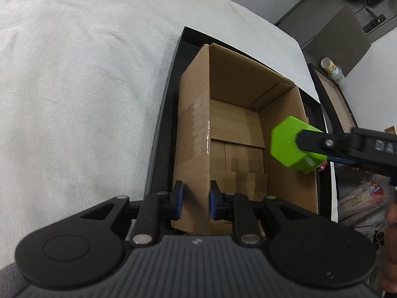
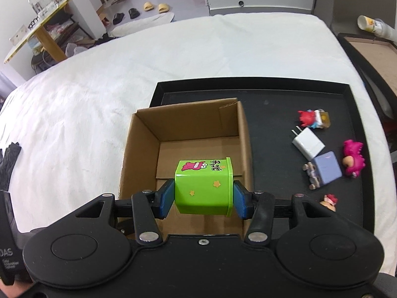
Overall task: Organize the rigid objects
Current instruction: 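Carry the green container into the cardboard box and open the right gripper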
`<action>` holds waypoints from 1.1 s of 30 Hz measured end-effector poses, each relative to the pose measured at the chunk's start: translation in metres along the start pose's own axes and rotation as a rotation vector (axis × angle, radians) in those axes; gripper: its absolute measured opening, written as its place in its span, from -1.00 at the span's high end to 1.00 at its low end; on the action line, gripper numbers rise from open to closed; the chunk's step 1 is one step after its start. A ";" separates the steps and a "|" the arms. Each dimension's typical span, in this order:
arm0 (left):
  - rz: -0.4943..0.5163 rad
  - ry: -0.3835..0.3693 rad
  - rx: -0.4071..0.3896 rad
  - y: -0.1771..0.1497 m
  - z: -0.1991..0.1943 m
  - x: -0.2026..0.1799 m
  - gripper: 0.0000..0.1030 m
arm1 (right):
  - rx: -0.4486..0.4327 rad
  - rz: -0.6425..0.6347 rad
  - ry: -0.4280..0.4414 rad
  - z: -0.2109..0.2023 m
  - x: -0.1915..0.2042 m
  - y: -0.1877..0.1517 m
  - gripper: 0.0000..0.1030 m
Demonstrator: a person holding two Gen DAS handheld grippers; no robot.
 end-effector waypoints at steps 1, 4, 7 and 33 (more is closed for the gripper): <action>-0.004 -0.005 0.001 0.000 0.000 0.001 0.62 | 0.003 0.001 0.000 0.003 0.000 0.001 0.06; -0.007 -0.017 -0.003 0.000 0.001 0.003 0.61 | 0.013 0.015 0.006 0.013 0.000 0.004 0.06; -0.011 -0.024 -0.005 -0.001 0.001 0.004 0.61 | 0.009 0.030 0.022 0.022 0.002 0.006 0.06; -0.027 0.051 -0.015 -0.002 -0.006 -0.005 0.61 | -0.070 0.100 0.141 -0.008 -0.013 0.003 -0.40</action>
Point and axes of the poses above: each gripper's, at about its wrist camera, not at the fingertips, and z roughly the way its jaws point, x to its left, y to its top, the point moved 4 cm from there along z, roughly the way its jaws point, and after that the axes turned 6 degrees about y, right-handed, at the moved point
